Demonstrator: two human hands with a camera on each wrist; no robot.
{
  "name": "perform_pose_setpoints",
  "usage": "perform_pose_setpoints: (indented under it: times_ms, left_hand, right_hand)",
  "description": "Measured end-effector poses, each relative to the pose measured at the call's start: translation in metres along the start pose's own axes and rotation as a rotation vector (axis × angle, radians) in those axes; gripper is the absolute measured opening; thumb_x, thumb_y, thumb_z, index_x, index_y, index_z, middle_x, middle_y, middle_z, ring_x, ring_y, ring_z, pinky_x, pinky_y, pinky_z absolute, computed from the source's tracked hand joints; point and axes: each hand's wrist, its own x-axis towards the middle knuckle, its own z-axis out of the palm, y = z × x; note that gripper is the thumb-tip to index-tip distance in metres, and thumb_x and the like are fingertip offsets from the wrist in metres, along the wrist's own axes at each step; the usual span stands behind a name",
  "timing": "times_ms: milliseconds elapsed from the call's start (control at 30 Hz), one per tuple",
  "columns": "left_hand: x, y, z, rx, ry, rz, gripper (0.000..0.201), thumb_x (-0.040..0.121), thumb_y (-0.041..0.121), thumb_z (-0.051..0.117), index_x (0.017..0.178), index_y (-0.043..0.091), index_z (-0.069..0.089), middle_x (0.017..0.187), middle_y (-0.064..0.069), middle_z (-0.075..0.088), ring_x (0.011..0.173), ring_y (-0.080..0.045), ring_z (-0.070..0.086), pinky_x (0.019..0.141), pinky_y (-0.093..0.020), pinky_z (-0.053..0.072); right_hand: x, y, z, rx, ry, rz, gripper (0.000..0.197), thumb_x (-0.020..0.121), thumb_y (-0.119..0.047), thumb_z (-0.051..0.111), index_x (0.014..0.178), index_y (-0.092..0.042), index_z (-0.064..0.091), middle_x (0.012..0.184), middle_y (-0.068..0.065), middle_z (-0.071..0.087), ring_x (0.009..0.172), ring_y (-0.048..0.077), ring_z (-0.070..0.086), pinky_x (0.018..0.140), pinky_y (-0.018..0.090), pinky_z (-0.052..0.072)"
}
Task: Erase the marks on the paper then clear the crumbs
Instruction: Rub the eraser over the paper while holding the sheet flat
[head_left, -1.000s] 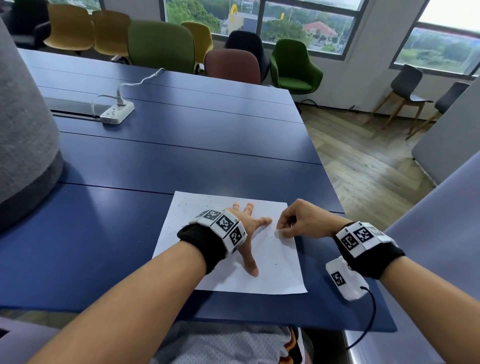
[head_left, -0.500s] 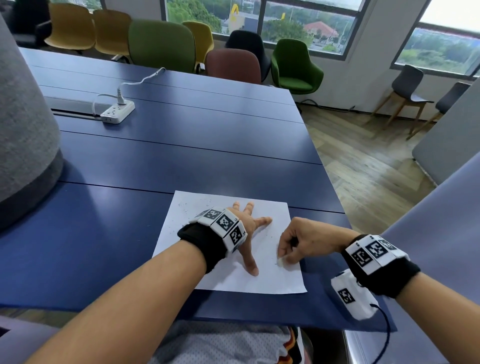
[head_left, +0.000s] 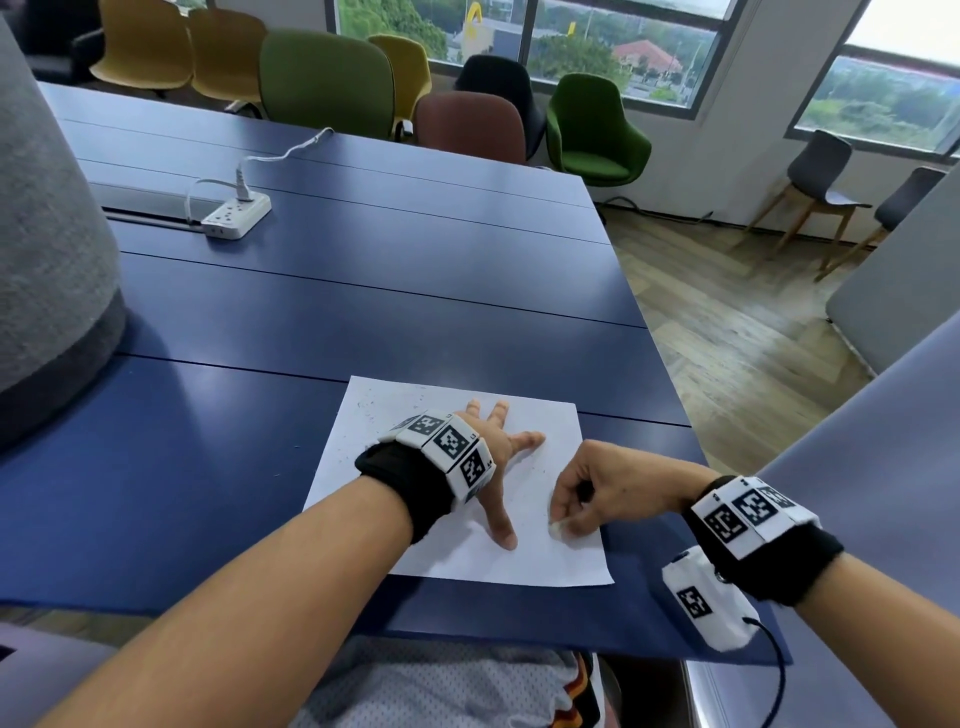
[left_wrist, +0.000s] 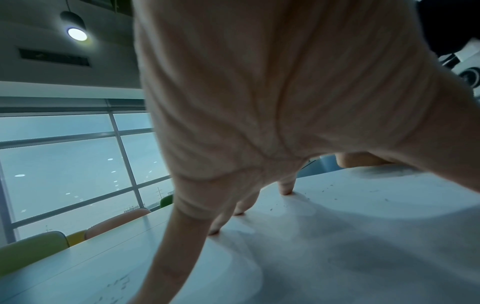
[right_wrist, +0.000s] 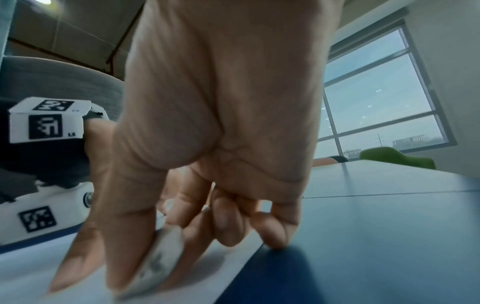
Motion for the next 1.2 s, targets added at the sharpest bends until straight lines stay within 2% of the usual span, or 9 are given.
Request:
perform_pose_setpoints:
  times_ms: [133,300,433,567,700,833,1000,1133,1200]
  left_hand:
    - [0.001,0.000,0.000,-0.001,0.003,0.010,0.136,0.056,0.070,0.083,0.151,0.052,-0.013,0.163,-0.003,-0.025,0.150,-0.035,-0.015,0.117,-0.058,0.017]
    - [0.002,0.000,-0.001,-0.002,-0.004,-0.006,0.137,0.055,0.069,0.084,0.151,0.053,-0.013,0.163,-0.003,-0.025,0.150,-0.036,-0.015,0.117,-0.060,0.016]
    - [0.003,0.000,0.001,-0.008,0.006,0.004,0.137,0.054,0.070,0.083,0.151,0.053,-0.012,0.163,-0.003,-0.024,0.150,-0.036,-0.015,0.118,-0.059,0.016]
    - [0.002,0.000,0.000,-0.007,-0.004,0.004,0.137,0.055,0.070,0.083,0.151,0.053,-0.013,0.163,-0.004,-0.024,0.150,-0.036,-0.016,0.118,-0.059,0.014]
    - [0.003,-0.001,0.000,-0.012,0.001,0.007,0.138,0.054,0.070,0.084,0.151,0.053,-0.013,0.163,-0.004,-0.024,0.150,-0.036,-0.016,0.118,-0.059,0.014]
    - [0.000,0.000,-0.001,-0.005,-0.001,0.007,0.137,0.056,0.069,0.083,0.151,0.051,-0.013,0.163,-0.004,-0.025,0.150,-0.036,-0.016,0.118,-0.058,0.014]
    - [0.001,0.000,0.001,0.002,0.010,0.010,0.136,0.055,0.070,0.083,0.151,0.052,-0.012,0.164,-0.003,-0.023,0.151,-0.035,-0.013,0.116,-0.058,0.018]
    - [0.002,0.000,0.001,0.010,0.015,0.004,0.137,0.054,0.070,0.083,0.151,0.052,-0.012,0.164,-0.003,-0.021,0.151,-0.035,-0.012,0.116,-0.059,0.019]
    - [0.001,0.001,0.001,0.018,0.013,0.007,0.137,0.055,0.071,0.083,0.151,0.052,-0.012,0.164,-0.003,-0.021,0.151,-0.035,-0.012,0.116,-0.059,0.018]
  right_hand:
    - [0.005,0.006,-0.011,0.025,0.235,0.047,0.005,0.079,-0.021,0.079,0.078,-0.017,0.076,0.074,0.001,0.072,0.059,0.003,0.050,0.060,0.018,0.042]
    - [-0.004,-0.003,0.005,-0.029,-0.016,-0.002,0.009,0.077,-0.017,0.077,0.077,-0.026,0.075,0.070,-0.008,0.068,0.062,0.003,0.052,0.066,0.023,0.046]
    - [-0.001,0.003,-0.001,-0.004,0.138,0.036,0.002,0.078,-0.019,0.077,0.078,-0.019,0.076,0.068,-0.010,0.067,0.059,0.002,0.050,0.061,0.019,0.043]
    - [-0.004,-0.004,0.010,-0.003,0.014,-0.004,0.007,0.078,-0.022,0.077,0.081,-0.016,0.075,0.073,-0.001,0.070,0.062,0.004,0.052,0.065,0.025,0.046]
    - [0.001,0.004,-0.003,0.008,0.136,0.050,0.003,0.078,-0.019,0.077,0.079,-0.017,0.076,0.068,-0.009,0.066,0.059,0.003,0.049,0.060,0.018,0.042]
    - [-0.002,-0.001,0.000,-0.028,-0.043,0.032,0.005,0.077,-0.018,0.077,0.077,-0.023,0.075,0.072,-0.009,0.070,0.063,0.002,0.055,0.068,0.023,0.048]
    - [0.008,0.008,-0.020,0.064,0.265,0.110,0.006,0.077,-0.018,0.080,0.077,-0.013,0.076,0.068,-0.004,0.069,0.056,-0.001,0.055,0.057,0.011,0.042]
    - [0.001,0.001,-0.009,0.006,0.014,0.112,0.006,0.076,-0.010,0.076,0.082,-0.009,0.076,0.072,0.007,0.071,0.061,0.005,0.056,0.063,0.017,0.045]
    - [0.005,0.004,-0.016,-0.003,0.026,0.118,0.007,0.075,-0.010,0.077,0.082,-0.011,0.077,0.072,0.003,0.072,0.062,0.005,0.057,0.066,0.020,0.047]
